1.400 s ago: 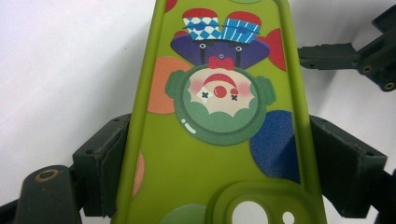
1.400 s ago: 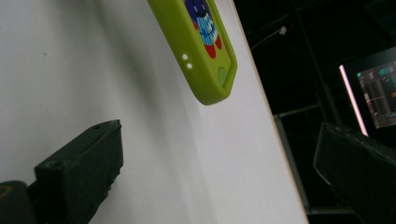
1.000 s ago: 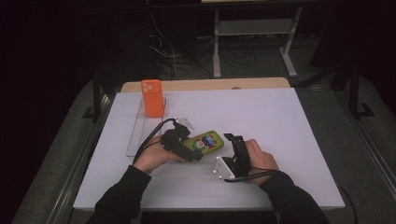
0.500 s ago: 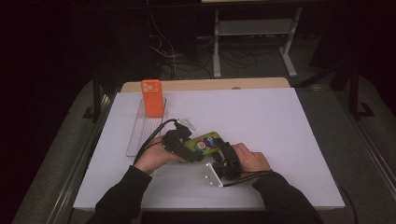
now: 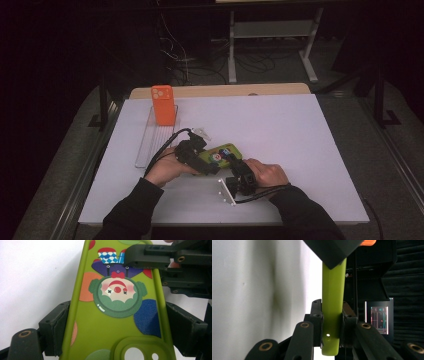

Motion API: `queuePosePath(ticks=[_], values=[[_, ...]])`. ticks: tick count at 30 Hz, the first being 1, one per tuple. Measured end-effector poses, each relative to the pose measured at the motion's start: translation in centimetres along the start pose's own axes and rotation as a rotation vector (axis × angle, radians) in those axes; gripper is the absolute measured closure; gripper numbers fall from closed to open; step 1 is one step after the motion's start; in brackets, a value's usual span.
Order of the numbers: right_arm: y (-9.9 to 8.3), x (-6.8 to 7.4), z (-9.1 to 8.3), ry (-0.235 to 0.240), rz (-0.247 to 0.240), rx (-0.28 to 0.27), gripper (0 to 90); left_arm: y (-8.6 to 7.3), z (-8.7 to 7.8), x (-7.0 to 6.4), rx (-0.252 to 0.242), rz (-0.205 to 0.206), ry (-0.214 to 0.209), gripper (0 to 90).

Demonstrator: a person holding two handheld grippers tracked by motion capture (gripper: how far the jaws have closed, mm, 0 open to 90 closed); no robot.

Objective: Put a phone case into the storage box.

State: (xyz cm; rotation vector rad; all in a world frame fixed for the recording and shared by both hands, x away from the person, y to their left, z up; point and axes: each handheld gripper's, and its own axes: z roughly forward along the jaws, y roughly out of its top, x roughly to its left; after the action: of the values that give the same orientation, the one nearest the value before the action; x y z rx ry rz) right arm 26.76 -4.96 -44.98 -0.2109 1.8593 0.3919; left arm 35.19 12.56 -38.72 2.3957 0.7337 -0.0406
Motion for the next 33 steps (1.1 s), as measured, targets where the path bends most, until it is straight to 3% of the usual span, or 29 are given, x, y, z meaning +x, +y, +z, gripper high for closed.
queuePosePath(ticks=[4,6,7,8,11,13,14,16,18,19,21,22,24,25,28,29,31,33], values=[[0.0,0.1,-0.1,-0.012,-0.017,0.003,75.3,-0.1,0.0,0.1,-0.006,0.012,-0.008,14.1],[0.1,0.2,-0.2,-0.017,-0.019,0.002,75.5,-0.2,-0.1,0.1,-0.012,0.044,0.006,13.3],[0.1,0.2,-0.2,-0.020,-0.021,0.002,75.5,-0.2,-0.1,-0.1,-0.020,0.034,0.013,12.5],[0.1,0.1,-0.2,-0.020,-0.015,0.002,75.5,-0.2,0.0,-0.2,-0.041,0.029,0.016,10.4],[-0.1,0.0,-0.2,-0.016,-0.005,0.013,75.6,-0.3,-0.3,0.0,-0.031,0.052,0.012,2.2],[-0.4,-0.1,-0.1,-0.012,0.005,0.022,75.5,-0.4,-0.4,-0.1,-0.063,0.036,0.012,0.5],[-0.5,-0.2,-0.1,-0.002,0.008,0.028,75.5,-0.4,-0.6,0.0,-0.052,0.048,0.009,0.0],[-0.9,-0.4,-0.1,-0.002,0.037,0.040,75.5,-0.5,-0.6,-0.1,-0.071,0.041,0.016,0.0],[-1.1,-0.5,0.0,0.008,0.050,0.050,75.5,-0.6,-0.8,0.1,-0.049,0.064,0.022,0.0],[-1.3,-0.6,0.0,0.009,0.067,0.051,75.5,-0.6,-0.8,0.1,-0.066,0.045,0.021,0.0],[-1.6,-0.8,0.0,0.018,0.092,0.069,75.5,-0.7,-1.0,0.3,-0.058,0.069,0.028,0.0],[-1.7,-0.8,-0.1,0.026,0.135,0.077,75.5,-0.8,-0.9,0.2,-0.078,0.046,0.019,0.0],[-2.2,-1.2,-0.1,0.037,0.144,0.083,75.5,-0.8,-1.0,0.3,-0.085,0.049,0.030,0.0],[-2.3,-1.2,-0.1,0.054,0.152,0.085,75.5,-0.9,-1.2,0.5,-0.066,0.069,0.028,0.0],[-2.8,-1.7,0.0,0.065,0.191,0.091,75.4,-1.0,-1.2,0.6,-0.074,0.060,0.035,0.0],[-2.9,-1.8,0.0,0.071,0.216,0.093,75.5,-1.0,-1.2,0.7,-0.078,0.071,0.036,0.0],[-3.2,-2.1,0.0,0.087,0.263,0.095,75.4,-1.1,-1.1,0.5,-0.092,0.048,0.036,0.0],[-3.3,-2.3,0.0,0.094,0.327,0.097,75.5,-1.1,-1.1,0.6,-0.096,0.051,0.036,0.0]])
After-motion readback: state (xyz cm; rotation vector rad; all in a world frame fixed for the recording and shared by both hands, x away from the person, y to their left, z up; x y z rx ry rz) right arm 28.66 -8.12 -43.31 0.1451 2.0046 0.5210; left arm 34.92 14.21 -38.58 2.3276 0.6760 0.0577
